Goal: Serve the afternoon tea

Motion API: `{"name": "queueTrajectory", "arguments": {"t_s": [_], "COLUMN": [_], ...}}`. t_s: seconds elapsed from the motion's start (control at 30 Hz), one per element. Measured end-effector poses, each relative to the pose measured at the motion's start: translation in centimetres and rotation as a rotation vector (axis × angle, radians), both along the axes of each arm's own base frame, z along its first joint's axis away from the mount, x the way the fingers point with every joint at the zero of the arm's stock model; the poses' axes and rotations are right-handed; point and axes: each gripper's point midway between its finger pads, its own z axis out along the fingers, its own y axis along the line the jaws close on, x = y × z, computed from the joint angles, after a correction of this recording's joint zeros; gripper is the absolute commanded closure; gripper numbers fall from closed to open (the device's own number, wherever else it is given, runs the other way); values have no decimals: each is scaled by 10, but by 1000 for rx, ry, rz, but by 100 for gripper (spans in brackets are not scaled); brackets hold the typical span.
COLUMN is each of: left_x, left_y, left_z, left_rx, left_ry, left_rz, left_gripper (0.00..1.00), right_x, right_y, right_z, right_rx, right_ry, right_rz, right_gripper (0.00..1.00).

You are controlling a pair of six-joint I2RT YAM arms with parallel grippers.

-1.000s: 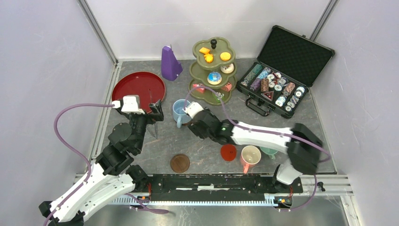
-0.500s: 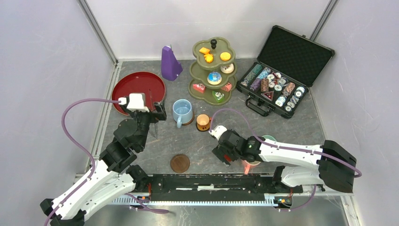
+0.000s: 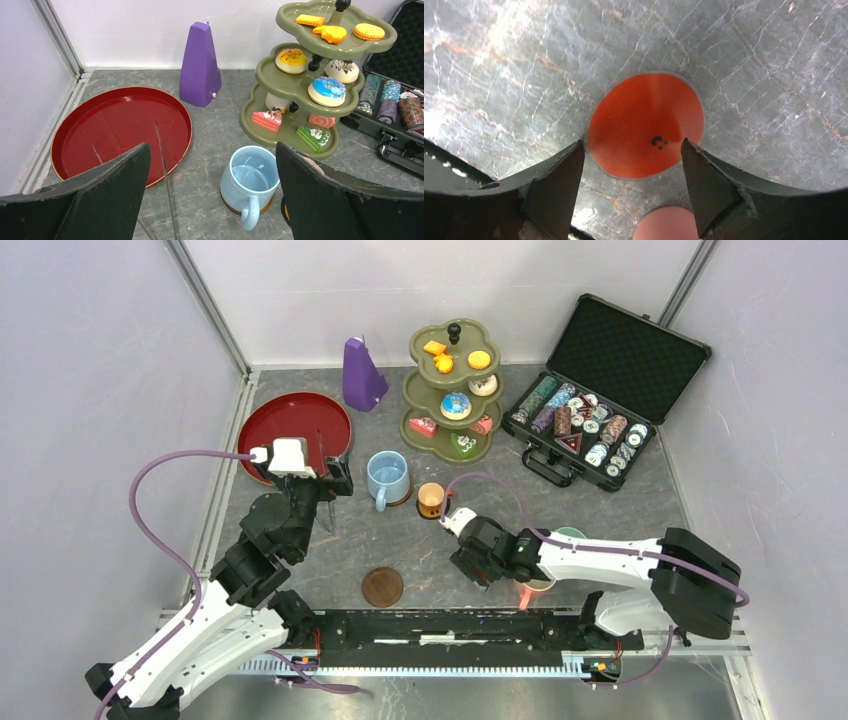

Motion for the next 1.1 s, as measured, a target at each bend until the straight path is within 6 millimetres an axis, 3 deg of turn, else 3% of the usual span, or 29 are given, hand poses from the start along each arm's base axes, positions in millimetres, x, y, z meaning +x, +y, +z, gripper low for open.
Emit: {"name": "queueTrajectory", "arguments": {"t_s": [0.13, 0.3, 0.47, 0.57, 0.73, 0.9, 1.0, 1.1], "left_x": [-1, -1, -2, -2, -4, -4, -2, -1], "left_y": [1, 1, 2, 2, 3, 2, 0, -1], "left_z": [1, 2, 3, 2, 3, 2, 0, -2], "left_rx": [-3, -6, -9, -6, -8, -6, 0, 5], "left_ry": [-3, -6, -10, -6, -9, -6, 0, 5], "left_rz": [0, 0, 0, -1, -3, -9, -15, -16], "left_gripper": [0, 0, 0, 0, 0, 0, 0, 0], "right_x": [17, 69, 104, 116, 103, 71, 56, 61], "right_y": [5, 2, 5, 14, 1, -36, -47, -41], "right_z": [1, 5, 12, 26, 35, 19, 1, -2], "right_rx": [6, -31, -49, -18, 43, 75, 74, 110], "right_ry": [-48, -162, -202, -226, -200, -114, -51, -42], "right_rz": [-24, -125, -171, -180, -190, -228, -243, -246], "right_gripper": [33, 36, 25, 19, 13, 9, 13, 22]}}
